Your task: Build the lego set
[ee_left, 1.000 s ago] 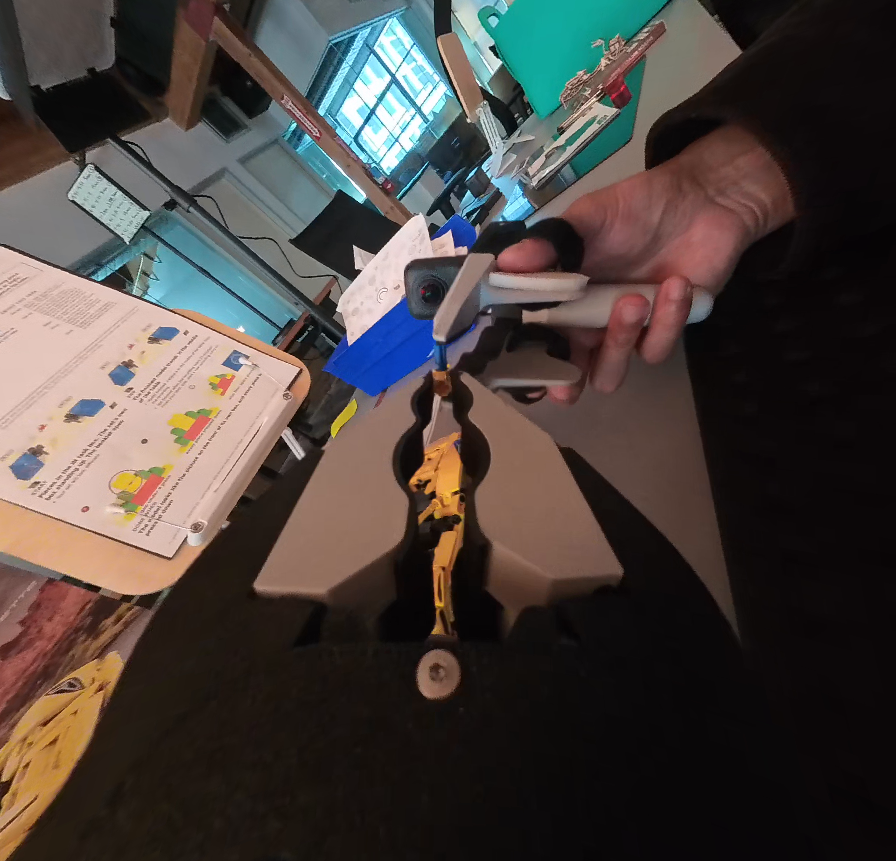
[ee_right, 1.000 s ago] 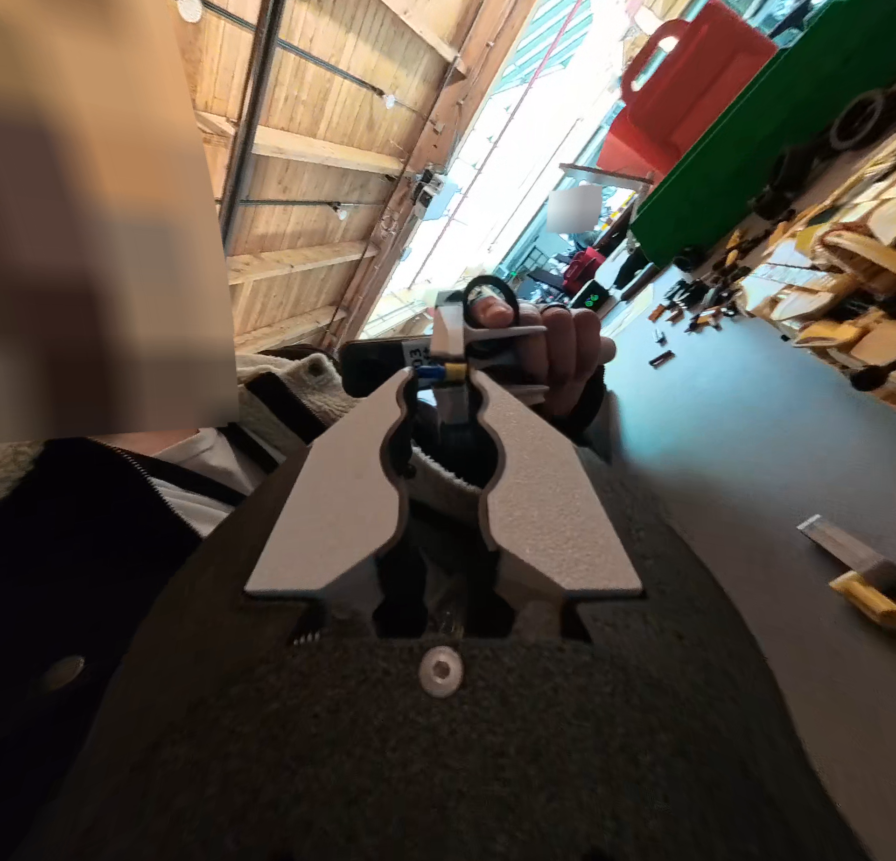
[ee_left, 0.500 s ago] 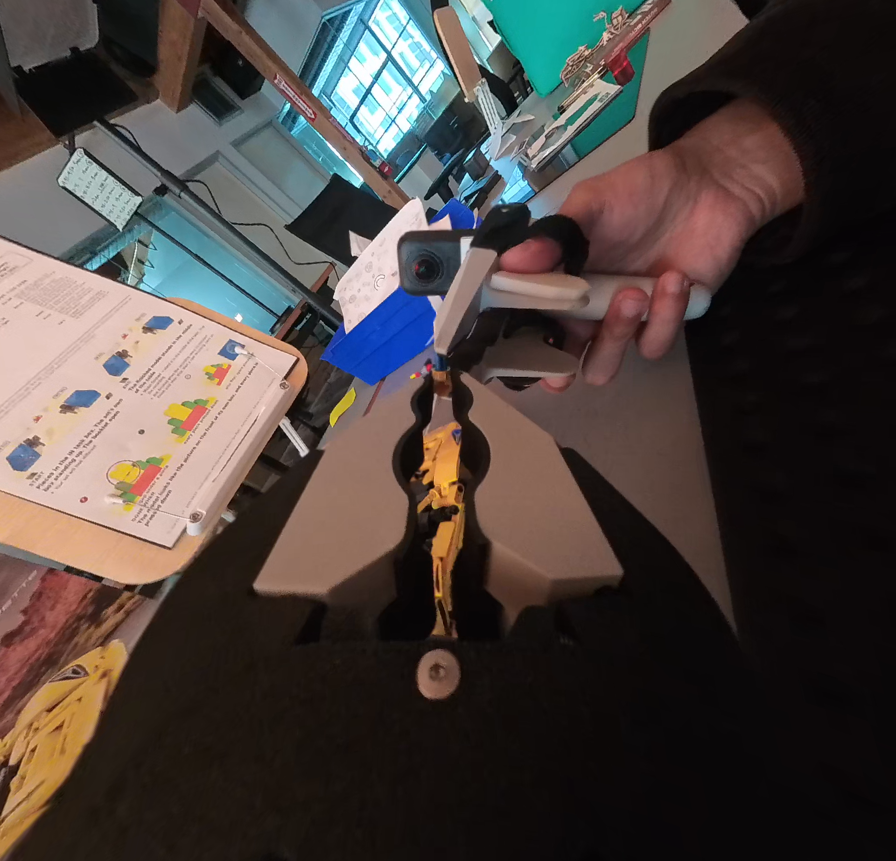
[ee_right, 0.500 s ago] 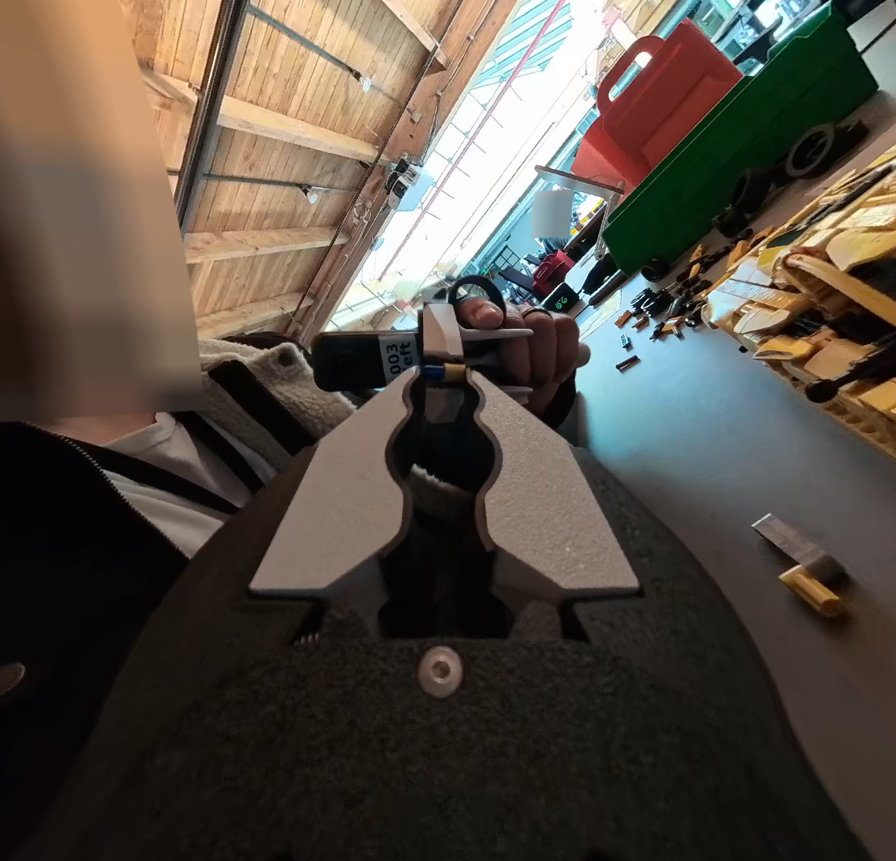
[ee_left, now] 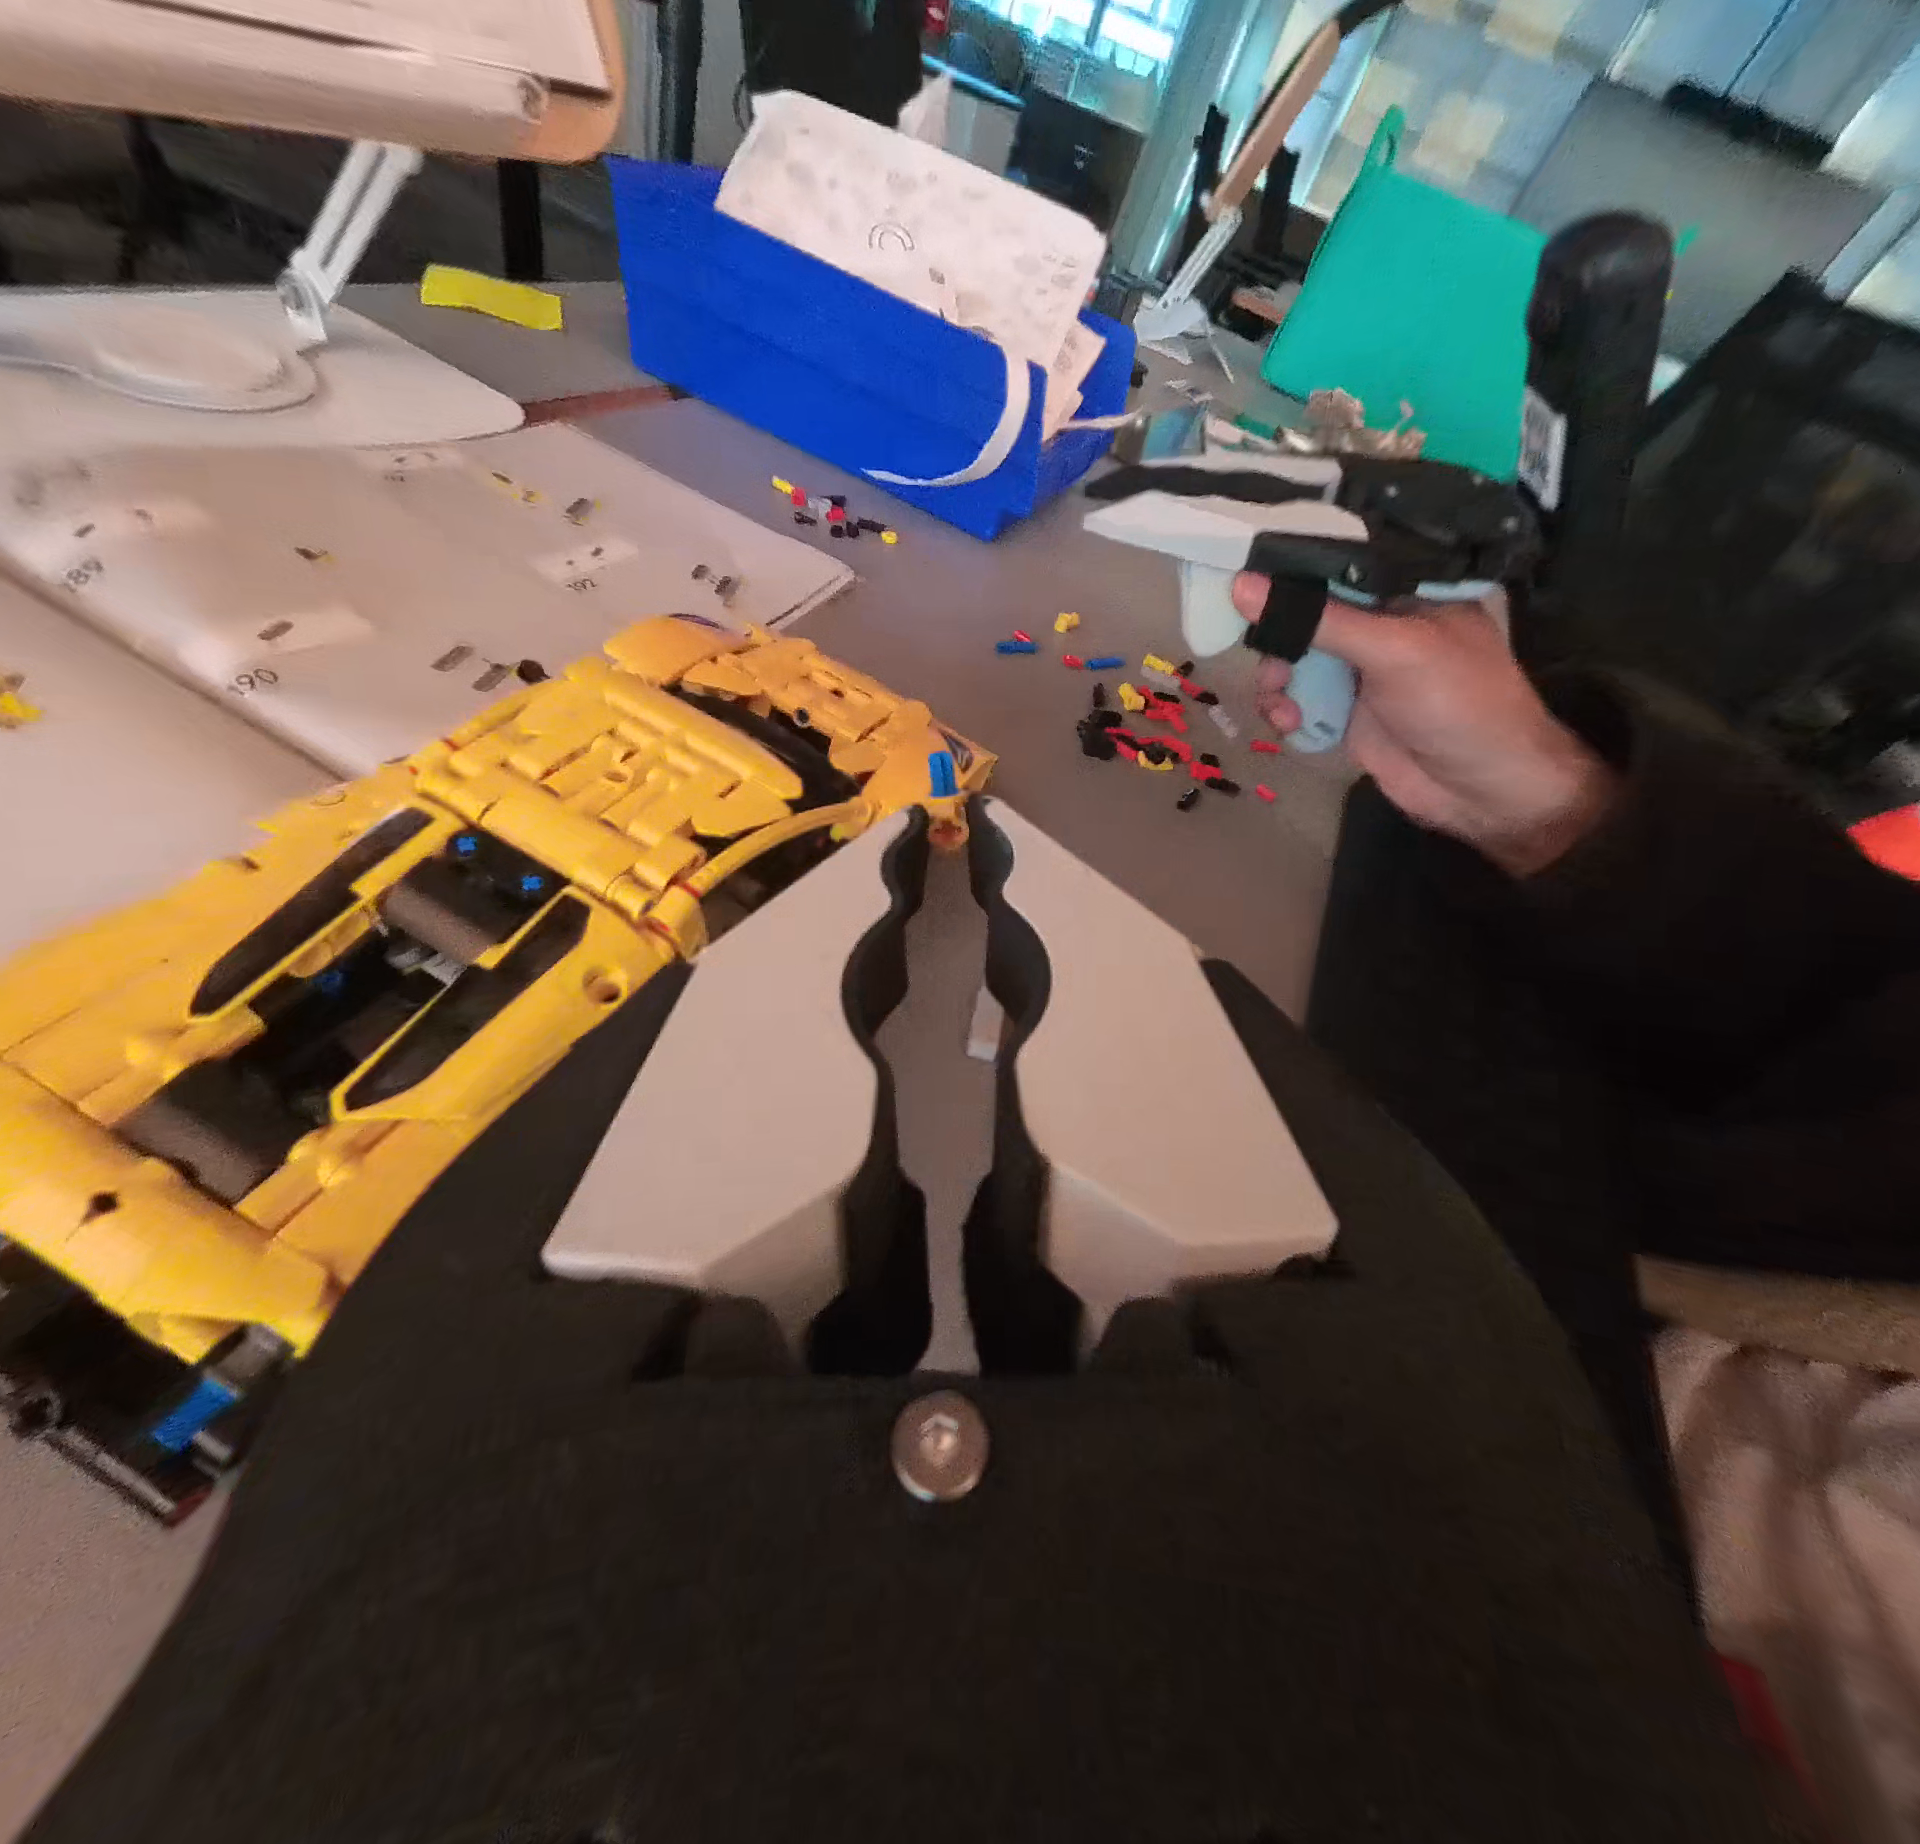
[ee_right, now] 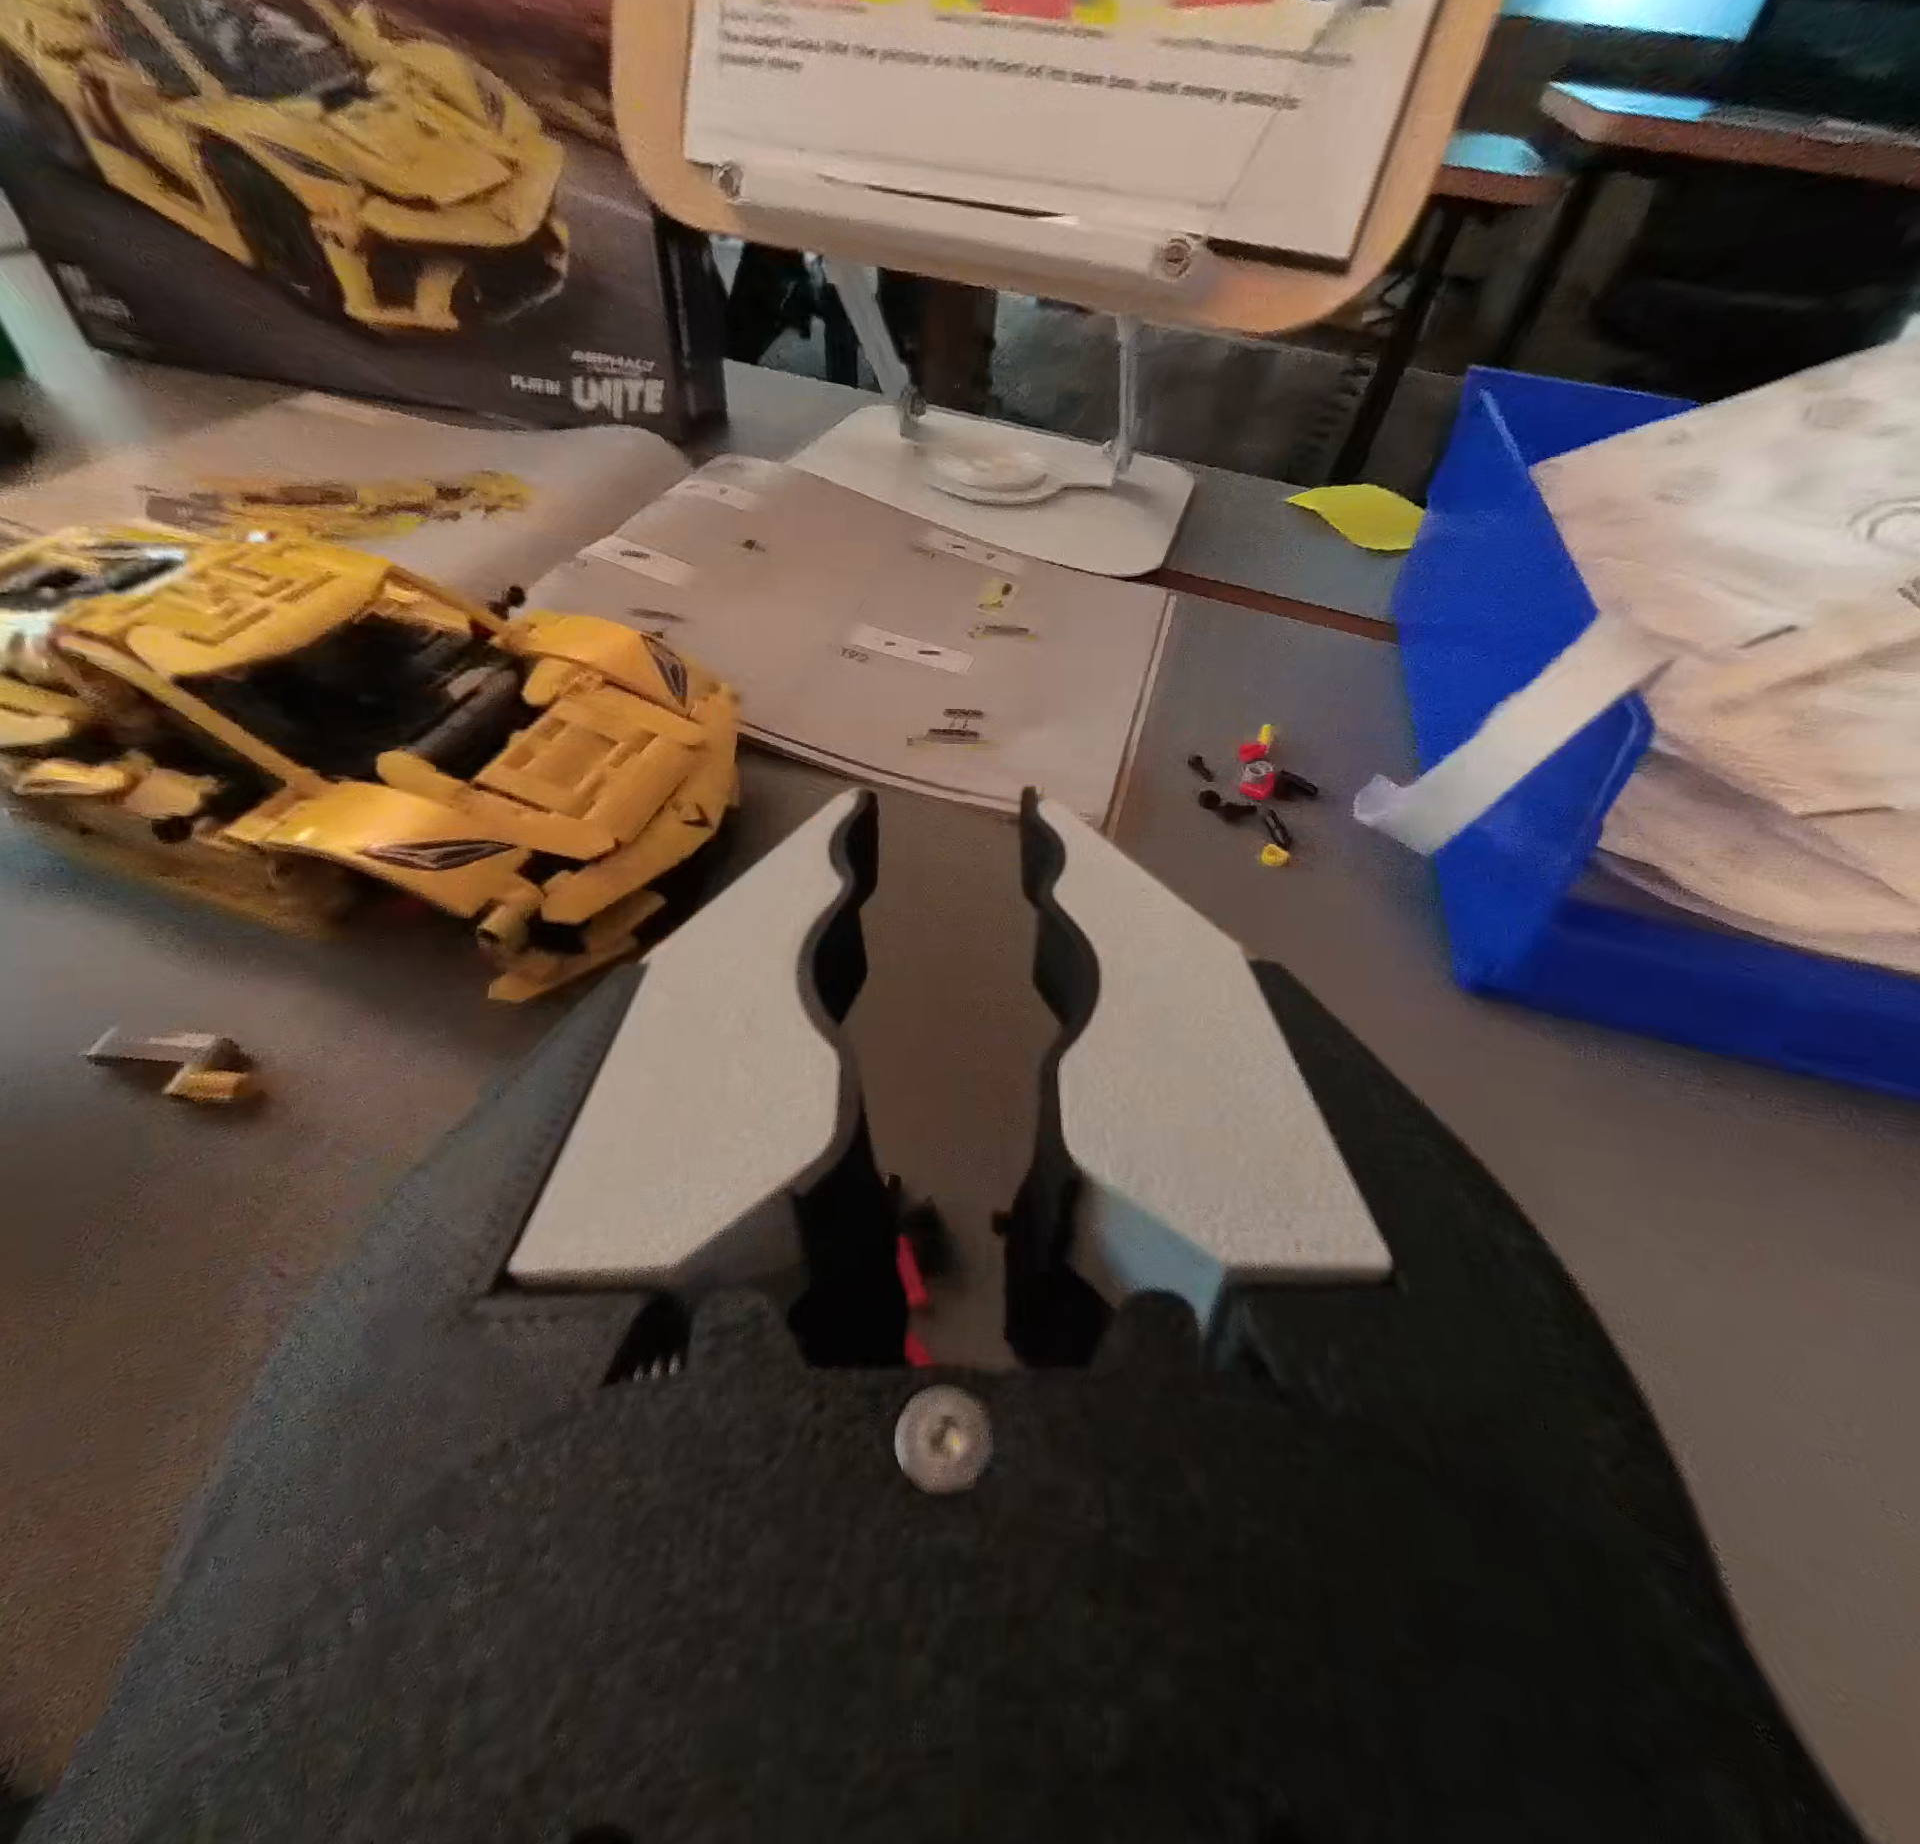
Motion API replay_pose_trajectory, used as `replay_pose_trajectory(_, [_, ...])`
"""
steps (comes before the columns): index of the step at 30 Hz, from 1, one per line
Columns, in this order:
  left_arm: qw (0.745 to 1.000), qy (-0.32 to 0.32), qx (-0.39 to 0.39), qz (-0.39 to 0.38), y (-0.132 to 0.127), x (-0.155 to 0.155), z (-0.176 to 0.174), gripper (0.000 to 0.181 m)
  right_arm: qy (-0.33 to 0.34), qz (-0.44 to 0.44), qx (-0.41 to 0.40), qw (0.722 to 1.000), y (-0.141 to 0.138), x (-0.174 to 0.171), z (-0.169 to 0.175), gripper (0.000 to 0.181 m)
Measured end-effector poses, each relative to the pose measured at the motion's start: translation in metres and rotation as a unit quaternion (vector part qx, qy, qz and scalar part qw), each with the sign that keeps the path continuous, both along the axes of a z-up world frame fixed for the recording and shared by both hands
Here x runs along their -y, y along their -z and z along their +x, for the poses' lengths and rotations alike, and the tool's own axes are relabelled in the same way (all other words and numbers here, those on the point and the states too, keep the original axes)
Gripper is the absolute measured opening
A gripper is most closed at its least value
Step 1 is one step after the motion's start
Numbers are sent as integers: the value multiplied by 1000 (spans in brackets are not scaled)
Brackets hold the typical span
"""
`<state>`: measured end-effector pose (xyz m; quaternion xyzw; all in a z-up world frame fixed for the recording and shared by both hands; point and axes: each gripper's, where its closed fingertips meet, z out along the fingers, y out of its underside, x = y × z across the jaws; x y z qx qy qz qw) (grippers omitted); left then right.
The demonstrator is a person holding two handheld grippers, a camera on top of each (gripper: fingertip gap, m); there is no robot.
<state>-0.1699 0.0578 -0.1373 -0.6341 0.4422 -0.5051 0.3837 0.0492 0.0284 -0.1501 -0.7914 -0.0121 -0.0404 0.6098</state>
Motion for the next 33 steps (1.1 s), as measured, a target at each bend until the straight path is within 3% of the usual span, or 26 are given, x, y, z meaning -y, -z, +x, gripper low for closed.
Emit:
replay_pose_trajectory(3, [1000, -4, -7, 6, 3, -3, -1, 6, -29, 5, -44, 999, 1, -4, -12, 26])
replay_pose_trajectory(10, [999, 29, -35, 8, 14, 9, 4, 7, -103, -7, -38, 994, 9, -10, -46, 24])
replay_pose_trajectory(21, [999, 34, -27, 3, 11, 11, 3, 7, -172, -11, -77, 982, 9, -7, -72, 21])
replay_pose_trajectory(23, [997, 62, -33, -7, 14, 20, 4, 7, -276, -15, -88, 957, 8, 1, -112, 26])
replay_pose_trajectory(26, [991, 121, -57, -19, 25, 43, 4, 7, -431, -98, -90, 892, 30, 27, -176, 34])
replay_pose_trajectory(33, [976, 153, -155, 29, 65, 54, -10, 7, -506, -193, 41, 840, 64, 20, -199, 31])
